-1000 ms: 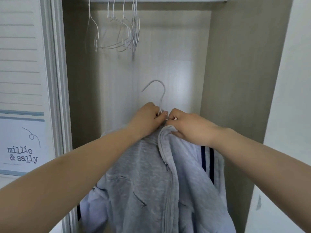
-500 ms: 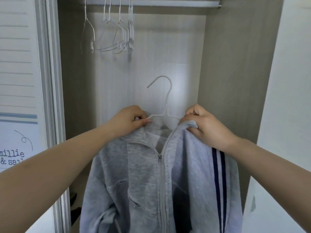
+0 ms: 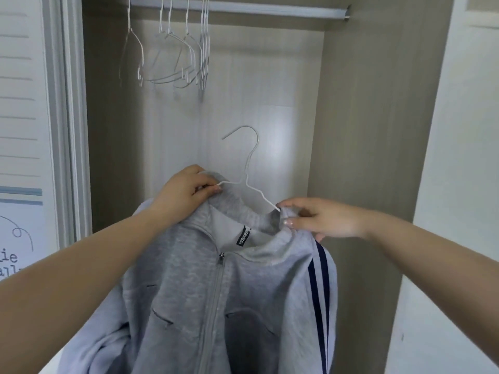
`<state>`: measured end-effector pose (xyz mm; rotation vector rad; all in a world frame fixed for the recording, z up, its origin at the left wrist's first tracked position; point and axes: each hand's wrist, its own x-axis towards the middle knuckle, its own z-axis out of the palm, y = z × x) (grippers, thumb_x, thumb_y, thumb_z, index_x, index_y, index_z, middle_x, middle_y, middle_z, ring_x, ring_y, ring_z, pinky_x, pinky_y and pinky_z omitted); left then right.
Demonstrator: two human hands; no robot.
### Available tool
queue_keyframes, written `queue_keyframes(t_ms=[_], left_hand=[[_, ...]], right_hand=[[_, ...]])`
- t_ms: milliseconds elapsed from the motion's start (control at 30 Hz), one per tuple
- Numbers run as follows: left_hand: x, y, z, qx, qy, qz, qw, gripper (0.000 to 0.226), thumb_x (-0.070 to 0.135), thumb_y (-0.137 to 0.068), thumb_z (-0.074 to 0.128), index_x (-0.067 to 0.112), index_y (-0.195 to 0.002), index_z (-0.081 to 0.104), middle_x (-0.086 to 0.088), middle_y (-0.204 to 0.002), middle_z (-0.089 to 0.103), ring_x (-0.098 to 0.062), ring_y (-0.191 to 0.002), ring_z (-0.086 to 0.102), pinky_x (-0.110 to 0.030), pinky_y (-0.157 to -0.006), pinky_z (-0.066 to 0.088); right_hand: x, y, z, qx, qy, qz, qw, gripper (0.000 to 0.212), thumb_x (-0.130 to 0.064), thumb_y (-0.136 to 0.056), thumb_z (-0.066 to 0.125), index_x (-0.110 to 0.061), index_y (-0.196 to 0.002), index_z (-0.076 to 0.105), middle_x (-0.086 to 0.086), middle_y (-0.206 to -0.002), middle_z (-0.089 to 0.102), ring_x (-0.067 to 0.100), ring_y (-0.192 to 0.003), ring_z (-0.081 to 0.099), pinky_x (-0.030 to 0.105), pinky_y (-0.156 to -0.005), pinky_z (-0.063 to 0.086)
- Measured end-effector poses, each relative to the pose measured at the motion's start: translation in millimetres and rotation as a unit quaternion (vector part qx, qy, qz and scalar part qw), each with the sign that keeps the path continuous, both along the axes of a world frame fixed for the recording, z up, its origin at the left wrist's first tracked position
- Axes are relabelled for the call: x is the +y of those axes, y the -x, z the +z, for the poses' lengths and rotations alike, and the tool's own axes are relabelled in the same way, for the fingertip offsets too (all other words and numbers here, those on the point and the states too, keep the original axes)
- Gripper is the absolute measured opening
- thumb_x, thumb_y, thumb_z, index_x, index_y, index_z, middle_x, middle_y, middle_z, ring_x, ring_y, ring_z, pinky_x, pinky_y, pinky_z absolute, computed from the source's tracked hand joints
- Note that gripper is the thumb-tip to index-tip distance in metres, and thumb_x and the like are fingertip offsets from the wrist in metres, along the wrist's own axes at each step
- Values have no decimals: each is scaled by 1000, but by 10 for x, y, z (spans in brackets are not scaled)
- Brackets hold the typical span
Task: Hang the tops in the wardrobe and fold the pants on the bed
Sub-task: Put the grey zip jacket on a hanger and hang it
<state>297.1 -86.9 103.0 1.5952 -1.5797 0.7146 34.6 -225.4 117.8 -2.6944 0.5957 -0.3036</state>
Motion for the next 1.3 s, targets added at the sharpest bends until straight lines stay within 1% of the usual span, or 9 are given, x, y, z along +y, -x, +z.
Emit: queue_keyframes(t_ms=[67,167,267,433,633,833,1000,1100,1300], left_hand=[[-47,-38,63,22,23,1,1000,10,21,-88,67,13,-86,73,2,-75,51,-15,-74,49,-24,-69,34],[-124,-88,169,60,67,8,996,9,22,-86,69,15,-84,74,-3,-77,59,-17,-77,53,-27,-72,39],[-243,-102,296,79,77,14,994,12,22,-87,68,12,-89,74,-3,-82,61,-18,-85,54,-29,-81,43],[-444,103,530,180,48,-69,980,28,30,-92,60,24,-119,64,7,-128,53,-9,-128,41,-10,-104,25],[-884,594,779,264,-48,-262,927,25,38,-95,52,47,-77,66,44,-80,61,30,-79,50,8,-68,32],[-1403,709,1213,277,-5,-329,903,17,52,-92,51,46,-88,67,25,-100,68,5,-102,59,-16,-90,44],[-1845,787,1563,247,47,-386,888,16,36,-95,53,48,-103,61,31,-104,66,14,-101,58,-1,-77,41],[-2142,748,1795,232,58,-405,883,32,34,-95,54,43,-126,51,27,-119,61,10,-113,54,-12,-93,40],[-2560,647,2229,237,61,-423,872,48,33,-96,53,32,-142,40,10,-135,55,-9,-125,50,-35,-111,37]], right_hand=[[11,-138,-68,-72,96,-3,993,39,-31,-96,53,-28,-133,45,-5,-100,64,10,-87,62,9,-72,45],[19,-247,-18,-209,146,-27,967,28,-24,-95,52,-26,-123,52,-4,-102,66,15,-90,61,20,-77,45],[-4,-317,170,-287,132,-52,948,23,-21,-92,55,-30,-114,56,-1,-100,68,18,-90,62,32,-83,48],[-117,-358,527,-345,30,-94,934,20,-13,-89,59,-33,-93,58,-4,-93,67,15,-90,61,24,-79,46],[-296,-345,1083,-448,-76,-138,880,15,-11,-88,61,-18,-100,63,-4,-87,64,5,-74,57,7,-54,42],[-513,-482,1641,-522,-130,-119,834,8,-12,-92,58,-8,-97,62,5,-78,63,13,-66,57,16,-54,48],[-910,-703,2125,-565,-121,-124,807,6,-9,-94,54,-8,-93,60,6,-71,60,15,-61,55,19,-51,46],[-1159,-820,2433,-583,-100,-131,796,10,-10,-94,54,-8,-88,63,7,-75,63,17,-61,55,15,-45,43],[-1687,-1026,2967,-585,-70,-145,795,23,-11,-94,53,3,-109,64,21,-106,66,25,-87,60,32,-78,49]])
